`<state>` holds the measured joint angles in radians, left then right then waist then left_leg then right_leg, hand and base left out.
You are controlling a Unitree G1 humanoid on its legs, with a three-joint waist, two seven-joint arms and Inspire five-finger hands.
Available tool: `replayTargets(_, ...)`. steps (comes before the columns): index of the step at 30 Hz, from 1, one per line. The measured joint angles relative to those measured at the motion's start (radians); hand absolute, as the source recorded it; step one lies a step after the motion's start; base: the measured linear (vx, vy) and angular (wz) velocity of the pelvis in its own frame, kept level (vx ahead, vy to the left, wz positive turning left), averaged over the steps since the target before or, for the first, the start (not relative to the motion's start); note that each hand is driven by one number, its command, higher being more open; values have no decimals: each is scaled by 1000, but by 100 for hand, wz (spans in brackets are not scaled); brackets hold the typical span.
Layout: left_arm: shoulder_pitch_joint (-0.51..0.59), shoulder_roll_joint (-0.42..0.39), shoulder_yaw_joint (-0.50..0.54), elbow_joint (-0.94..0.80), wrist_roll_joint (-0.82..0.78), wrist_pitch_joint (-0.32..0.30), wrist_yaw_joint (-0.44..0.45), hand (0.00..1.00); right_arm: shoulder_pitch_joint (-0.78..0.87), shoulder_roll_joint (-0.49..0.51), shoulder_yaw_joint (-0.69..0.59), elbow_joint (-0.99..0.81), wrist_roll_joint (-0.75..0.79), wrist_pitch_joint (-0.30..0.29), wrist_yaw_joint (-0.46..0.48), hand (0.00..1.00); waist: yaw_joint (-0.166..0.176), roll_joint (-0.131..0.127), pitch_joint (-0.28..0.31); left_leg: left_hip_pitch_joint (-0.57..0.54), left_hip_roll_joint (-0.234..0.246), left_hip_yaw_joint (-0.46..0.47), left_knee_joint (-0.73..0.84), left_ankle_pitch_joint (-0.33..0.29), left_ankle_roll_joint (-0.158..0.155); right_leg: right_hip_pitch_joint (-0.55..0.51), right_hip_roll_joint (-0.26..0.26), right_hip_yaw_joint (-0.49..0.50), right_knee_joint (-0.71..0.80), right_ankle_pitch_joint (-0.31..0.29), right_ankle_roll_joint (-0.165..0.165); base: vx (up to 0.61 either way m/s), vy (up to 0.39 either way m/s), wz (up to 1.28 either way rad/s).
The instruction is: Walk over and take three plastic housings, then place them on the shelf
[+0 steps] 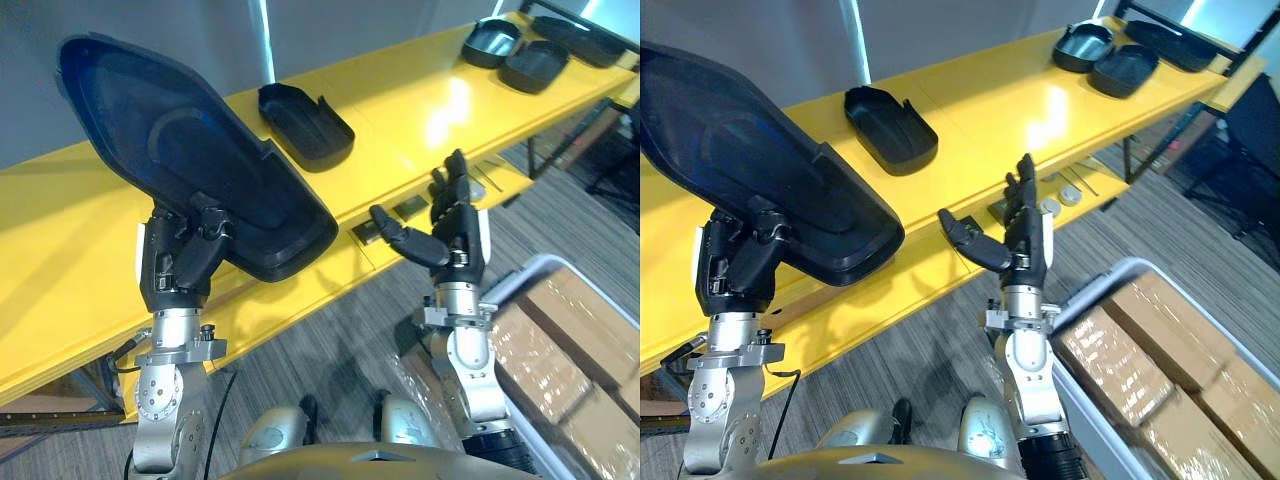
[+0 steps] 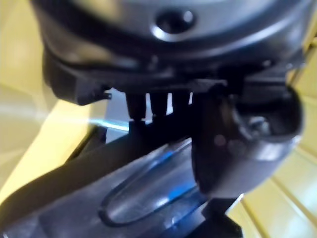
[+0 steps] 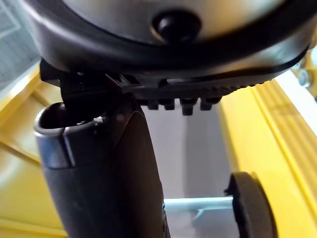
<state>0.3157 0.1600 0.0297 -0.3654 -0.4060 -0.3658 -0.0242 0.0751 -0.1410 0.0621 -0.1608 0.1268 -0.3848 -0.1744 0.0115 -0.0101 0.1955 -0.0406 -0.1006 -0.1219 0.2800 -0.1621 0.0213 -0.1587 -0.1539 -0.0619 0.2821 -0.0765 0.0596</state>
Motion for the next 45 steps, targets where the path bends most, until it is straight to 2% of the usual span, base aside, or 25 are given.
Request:
replayTargets(1,0,-4,5,6,-14,0,-1,0,-10,-19,-7,-1,0,-6,3,100,4,-5,-10,-6,-2,-15,11,-19,-10,15,-2,-20,-37,49,24,240,-238,68)
replayTargets(2,9,-26,4,12,-26,1,1,0,-28,-48,-16,0,-1,-7,10,100,11,24,-23,-23,33,-14,31,-40,-35,44,24,-60,-87,63,11,224,-226,53)
replayTargets(3,11,-34,4,12,-29,2,1,0,-36,-60,-19,0,-1,-9,12,100,13,34,-27,-26,52,1,33,-47,-42,59,36,-75,-111,69,3,168,-151,48)
replayTargets(5,7,-43,-7,12,-31,1,-18,0,-51,-89,-39,0,-3,-9,9,100,10,58,-35,-15,126,137,-1,-42,-42,116,57,-143,-162,71,-8,151,-156,68)
replayTargets(6,2,-44,-18,12,-34,1,-35,0,-51,-95,-53,0,-3,-11,6,100,11,60,-36,-1,138,175,-25,-25,-49,130,55,-156,-170,70,-11,139,-152,63)
replayTargets(8,-5,-44,-41,12,-33,1,-70,0,-51,-96,-73,0,-3,-15,-8,100,10,68,-42,17,137,211,-69,0,-41,150,49,-182,-185,70,-11,77,-49,39)
replayTargets(13,-14,-42,-76,6,-33,0,-85,0,-49,-75,-91,-20,-2,-38,6,100,10,67,-46,38,107,185,-140,51,-41,170,27,-207,-216,72,-7,24,17,23)
replayTargets(18,16,-43,-72,-30,-27,0,-60,0,-49,-39,-63,-105,57,-77,76,100,14,68,-48,47,103,151,-192,89,-48,177,26,-238,-222,71,-7,-50,-29,20)
replayTargets(22,61,-52,-68,-94,-8,0,-31,0,-47,-19,-1,-124,84,-89,104,100,23,72,-48,8,98,85,-168,107,-62,174,16,-308,-187,46,-16,-84,-44,52)
replayTargets(23,70,-66,-64,-103,-7,0,-31,0,-44,-17,8,-120,76,-87,103,100,27,70,-46,1,91,72,-164,110,-76,172,-7,-337,-162,33,-20,-118,37,84)
replayTargets(25,72,-77,-62,-113,-7,-1,-38,0,-40,-17,6,-120,74,-87,101,100,27,59,-39,-40,105,139,-86,78,-47,164,-54,-379,-123,18,-21,-99,90,79)
replayTargets(26,74,-77,-51,-115,-7,-3,-53,0,-42,-18,3,-113,74,-87,98,100,28,33,-23,-87,144,192,14,73,-41,153,-122,-397,-73,0,-11,-108,166,72)
replayTargets(28,77,-79,-44,-114,-7,-4,-61,0,-42,-18,1,-108,74,-88,98,100,27,25,-19,-114,197,204,76,86,-50,141,-192,-403,-34,-11,2,-108,255,50)
replayTargets(30,82,-85,-43,-114,-6,-9,-77,0,-46,-19,4,-82,77,-112,97,100,24,30,-21,-116,253,172,98,139,-64,123,-285,-370,6,-14,64,-48,375,18)
replayTargets(32,96,-87,-44,-114,0,-27,-89,0,-50,-20,11,-53,78,-120,95,100,27,49,-28,-90,262,121,83,219,-64,107,-316,-326,13,1,116,-39,487,-15)
replayTargets(33,111,-93,-44,-114,21,-41,-99,0,-48,-17,17,-22,82,-123,86,100,26,77,-37,-58,247,102,73,148,-131,107,-330,-276,-9,21,156,-62,685,-12)
replayTargets(35,115,-92,-45,-114,25,-44,-119,0,-46,-5,21,6,86,-123,69,100,9,91,-46,-45,231,133,62,31,-179,128,-332,-230,-64,63,174,-40,595,14)
replayTargets(36,110,-84,-42,-111,27,-44,-133,0,-45,13,26,22,85,-122,52,100,13,78,-38,-44,222,161,69,-44,-198,147,-342,-222,-118,122,171,-30,541,-8)
replayTargets(37,106,-67,-30,-101,25,-43,-138,0,-46,38,38,44,86,-115,42,100,39,48,-19,-47,205,185,104,-50,-188,155,-352,-202,-159,191,156,-43,532,-28)
replayTargets(38,106,-51,-14,-74,24,-38,-141,0,-39,53,69,56,86,-103,37,100,46,43,-19,-54,203,195,136,-75,-166,164,-341,-211,-190,291,149,-68,482,-36)
replayTargets(40,105,-22,11,-53,34,-24,-142,0,-46,71,113,59,81,-102,37,100,48,42,-19,-35,218,229,112,-85,-137,154,-321,-241,-185,357,124,-42,317,-25)
replayTargets(41,101,-4,30,-40,49,-21,-140,0,-47,72,137,56,73,-103,42,100,41,42,-19,-7,224,241,64,-64,-122,147,-278,-238,-124,264,127,-2,131,-24)
replayTargets(42,95,4,34,-35,55,-20,-139,0,-47,67,144,53,71,-102,46,100,40,38,-23,5,223,246,37,-51,-119,149,-250,-234,-106,213,125,9,93,-10)
replayTargets(44,14,30,20,-34,57,-7,-138,0,-44,60,130,4,38,-102,48,100,29,30,-31,10,210,227,-36,-12,-118,154,-146,-202,-104,61,119,24,47,14)
replayTargets(45,-13,33,10,-34,60,2,-132,0,-42,58,124,-10,35,-102,47,100,23,30,-31,5,204,218,-48,3,-117,159,-128,-191,-127,48,110,20,20,50)
